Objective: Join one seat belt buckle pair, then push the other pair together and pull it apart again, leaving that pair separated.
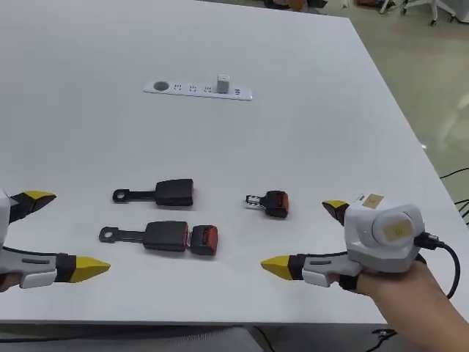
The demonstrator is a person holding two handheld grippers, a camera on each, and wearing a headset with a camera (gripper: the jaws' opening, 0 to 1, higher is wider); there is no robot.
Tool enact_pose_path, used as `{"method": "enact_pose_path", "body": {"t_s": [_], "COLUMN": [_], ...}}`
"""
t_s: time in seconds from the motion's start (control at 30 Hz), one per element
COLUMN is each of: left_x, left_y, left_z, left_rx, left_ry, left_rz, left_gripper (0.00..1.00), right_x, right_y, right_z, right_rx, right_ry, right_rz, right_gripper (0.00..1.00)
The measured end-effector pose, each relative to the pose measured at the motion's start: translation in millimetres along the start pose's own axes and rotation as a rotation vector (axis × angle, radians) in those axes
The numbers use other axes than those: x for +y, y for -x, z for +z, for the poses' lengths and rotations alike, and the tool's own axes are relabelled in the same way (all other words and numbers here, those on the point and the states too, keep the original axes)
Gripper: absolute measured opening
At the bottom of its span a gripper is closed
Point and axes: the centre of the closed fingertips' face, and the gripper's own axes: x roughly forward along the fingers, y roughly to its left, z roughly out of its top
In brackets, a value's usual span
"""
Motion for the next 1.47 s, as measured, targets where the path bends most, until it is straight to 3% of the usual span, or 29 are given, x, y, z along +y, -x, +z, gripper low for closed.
{"method": "enact_pose_path", "body": {"t_s": [0.3,0.6,0.7,1.1,1.23,1.47], "left_x": [-2.0,-0.1,-2.4,4.1,0.8,2.5], "left_y": [2.7,4.5,4.8,5.9,4.6,3.2], "left_z": [0.1,-5.2,-7.6,-8.8,-8.3,-15.4], "left_rx": [0.001,0.003,0.007,0.007,0.010,0.016], "left_ry": [-0.009,0.003,0.004,0.005,-0.003,0.001], "left_rz": [0.007,0.022,0.017,0.025,0.021,0.018], "left_gripper": [1.00,1.00,1.00,1.00,1.00,1.00], "right_x": [-5.1,2.3,-1.0,3.4,3.8,5.7], "right_y": [6.8,4.9,4.9,2.2,2.4,2.1], "right_z": [-5.1,-5.0,-4.6,-7.6,-9.9,-9.4], "right_rx": [0.009,0.017,0.017,0.022,0.028,0.026], "right_ry": [0.003,0.014,0.034,0.020,0.023,0.025], "right_rz": [-0.013,-0.010,-0.040,-0.026,-0.021,-0.017], "right_gripper": [1.00,1.00,1.00,1.00,1.00,1.00]}}
